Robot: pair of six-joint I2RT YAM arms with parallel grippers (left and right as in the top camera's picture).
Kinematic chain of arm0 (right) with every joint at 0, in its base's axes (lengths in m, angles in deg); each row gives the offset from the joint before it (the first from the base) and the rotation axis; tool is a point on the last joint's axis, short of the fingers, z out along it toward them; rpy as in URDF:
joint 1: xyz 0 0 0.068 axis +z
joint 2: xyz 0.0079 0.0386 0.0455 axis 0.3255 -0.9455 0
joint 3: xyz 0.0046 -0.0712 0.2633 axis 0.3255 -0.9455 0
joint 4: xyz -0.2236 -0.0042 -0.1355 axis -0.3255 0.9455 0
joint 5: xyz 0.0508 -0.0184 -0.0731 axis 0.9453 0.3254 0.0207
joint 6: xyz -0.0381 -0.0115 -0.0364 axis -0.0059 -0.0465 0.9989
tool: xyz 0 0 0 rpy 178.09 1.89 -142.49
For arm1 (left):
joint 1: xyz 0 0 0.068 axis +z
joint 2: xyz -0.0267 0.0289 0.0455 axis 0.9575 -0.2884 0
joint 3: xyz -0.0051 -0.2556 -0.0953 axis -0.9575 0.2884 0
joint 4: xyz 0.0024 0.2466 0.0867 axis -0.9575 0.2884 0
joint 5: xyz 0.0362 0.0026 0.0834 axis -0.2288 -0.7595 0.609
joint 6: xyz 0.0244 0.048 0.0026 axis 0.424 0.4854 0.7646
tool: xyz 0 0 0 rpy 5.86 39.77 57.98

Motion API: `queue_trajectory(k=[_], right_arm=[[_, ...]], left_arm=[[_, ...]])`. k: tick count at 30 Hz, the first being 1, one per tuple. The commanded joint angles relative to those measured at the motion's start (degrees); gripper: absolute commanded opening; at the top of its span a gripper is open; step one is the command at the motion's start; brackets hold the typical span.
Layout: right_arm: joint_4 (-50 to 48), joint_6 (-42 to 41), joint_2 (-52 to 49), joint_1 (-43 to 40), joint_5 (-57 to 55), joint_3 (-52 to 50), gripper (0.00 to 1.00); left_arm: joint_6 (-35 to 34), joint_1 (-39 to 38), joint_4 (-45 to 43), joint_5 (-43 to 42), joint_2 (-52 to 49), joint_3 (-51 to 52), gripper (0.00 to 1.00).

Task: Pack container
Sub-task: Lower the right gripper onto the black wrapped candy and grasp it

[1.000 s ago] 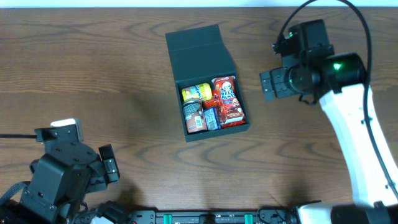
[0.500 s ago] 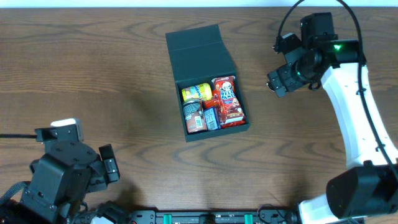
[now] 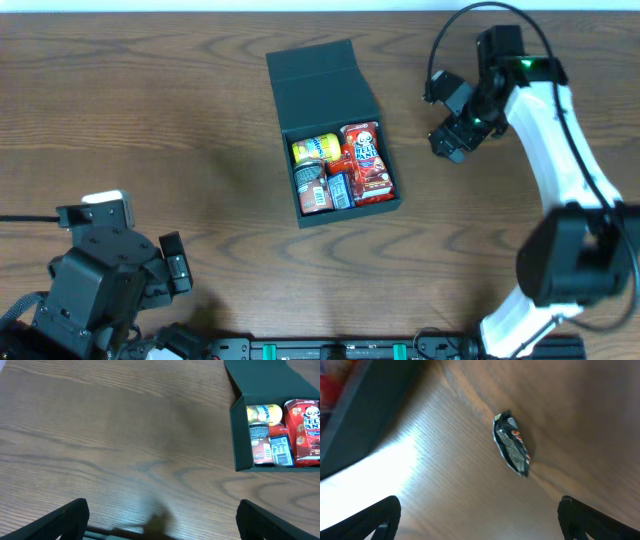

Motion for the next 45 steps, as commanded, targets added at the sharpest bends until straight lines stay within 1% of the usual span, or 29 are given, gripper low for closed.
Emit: queue_trajectory(k=[1,4,8,11,15,32,39,45], right_arm=[[-0.17,5.38,-4.48,-1.53,1.73,2.43,0.99],[-0.11,6.40,-9.07,-2.71,1.92,5.97,0.99],[-0.07,7.50,-13.84,-4.42,4.81,10.16,0.99],[0.28,9.44,-15.69,-5.01,7.13,10.45,0.99],[0.52,9.42,-18.23,-5.27,7.21,10.45,0.99],[1.70,8.70,-20.94,-5.22,7.19,10.43,0.99],[2.10,6.75,-22.49,-5.18,7.13,10.45,0.99],[2.25,4.83,-22.49,-5.18,4.35,10.45,0.98]], left_arm=[[0.96,0.20,-0.02,0.39,0.17,-0.76,0.95],[0.94,0.17,-0.02,0.37,0.17,-0.76,0.95],[0.94,0.17,-0.39,0.39,0.17,-0.76,0.95],[0.92,0.17,-1.14,0.39,0.17,-0.76,0.95],[0.94,0.17,-1.95,0.42,0.17,-0.76,0.95],[0.98,0.20,-1.92,0.42,0.17,-0.76,0.95],[1.01,0.17,-1.92,0.61,0.17,-0.76,0.95],[1.42,0.20,-1.92,0.87,0.17,-0.76,0.95]])
